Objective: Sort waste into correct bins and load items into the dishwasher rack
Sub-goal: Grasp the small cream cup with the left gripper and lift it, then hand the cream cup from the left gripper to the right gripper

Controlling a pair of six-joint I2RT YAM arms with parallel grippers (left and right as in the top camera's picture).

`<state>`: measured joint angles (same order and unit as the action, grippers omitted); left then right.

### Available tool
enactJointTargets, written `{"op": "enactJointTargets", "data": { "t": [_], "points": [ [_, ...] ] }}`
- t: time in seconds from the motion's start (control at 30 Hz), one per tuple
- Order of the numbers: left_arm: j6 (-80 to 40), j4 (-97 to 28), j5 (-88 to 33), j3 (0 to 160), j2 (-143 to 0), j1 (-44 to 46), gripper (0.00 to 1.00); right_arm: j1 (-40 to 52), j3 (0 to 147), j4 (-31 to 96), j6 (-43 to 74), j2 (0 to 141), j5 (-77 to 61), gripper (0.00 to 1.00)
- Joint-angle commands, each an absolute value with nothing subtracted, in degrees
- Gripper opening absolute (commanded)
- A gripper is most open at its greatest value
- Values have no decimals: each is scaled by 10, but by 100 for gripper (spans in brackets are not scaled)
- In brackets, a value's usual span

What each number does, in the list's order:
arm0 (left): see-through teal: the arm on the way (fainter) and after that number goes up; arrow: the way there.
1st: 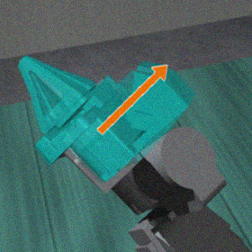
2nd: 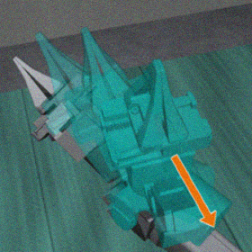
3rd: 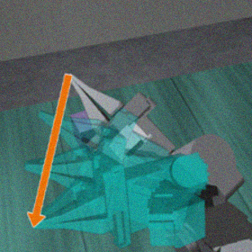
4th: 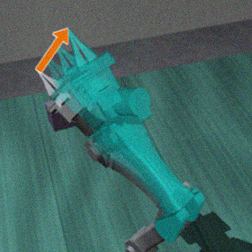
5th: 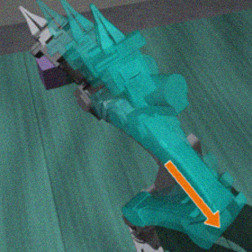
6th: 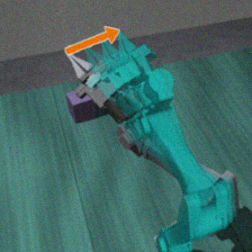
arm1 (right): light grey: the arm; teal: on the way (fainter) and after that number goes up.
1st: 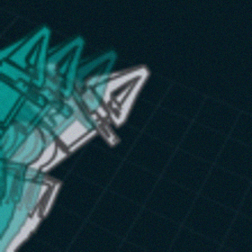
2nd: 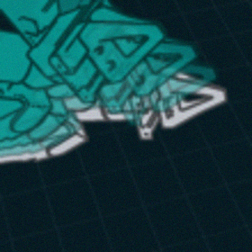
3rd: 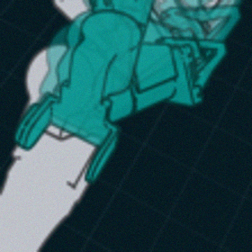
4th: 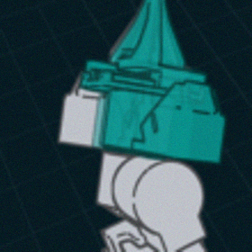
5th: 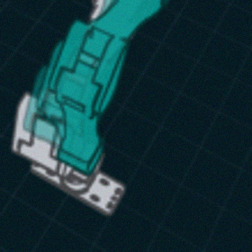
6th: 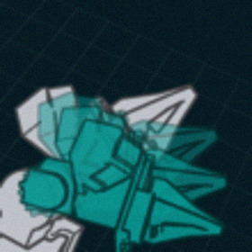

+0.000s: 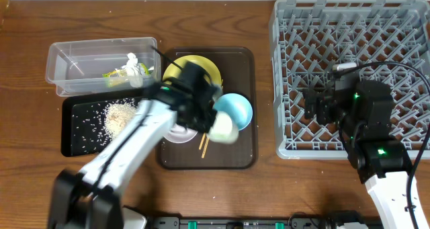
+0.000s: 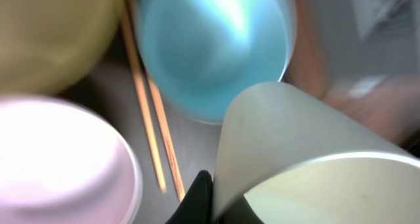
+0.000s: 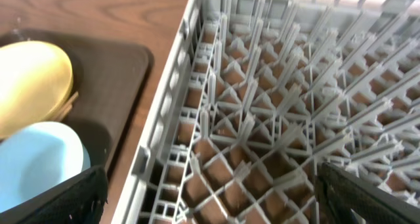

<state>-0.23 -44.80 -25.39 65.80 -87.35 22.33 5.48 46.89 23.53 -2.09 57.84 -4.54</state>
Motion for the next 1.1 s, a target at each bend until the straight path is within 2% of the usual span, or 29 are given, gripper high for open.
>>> {"op": "enactJointTargets", "data": {
  "t": [0.0,0.17,0.3,0.43,0.73,1.07],
  "points": [
    [-24,-407,-352,678,-837,153,6,58,480,219,-9,584,-72,99],
    [-110,-291,-557,677,-868,64,6,59,480,173,-9,633,-283,99],
    [-165,-202,-731,677,-920,53,6,71,480,102,-38,705,-503,99],
    [-181,-183,-809,677,-965,55,6,85,480,11,-55,774,-635,99],
    [-181,-180,-886,677,-1009,55,6,107,480,-206,-52,899,-766,99],
    [-181,-180,-893,677,-1009,77,6,124,481,-336,26,924,-732,99]
  ]
}}
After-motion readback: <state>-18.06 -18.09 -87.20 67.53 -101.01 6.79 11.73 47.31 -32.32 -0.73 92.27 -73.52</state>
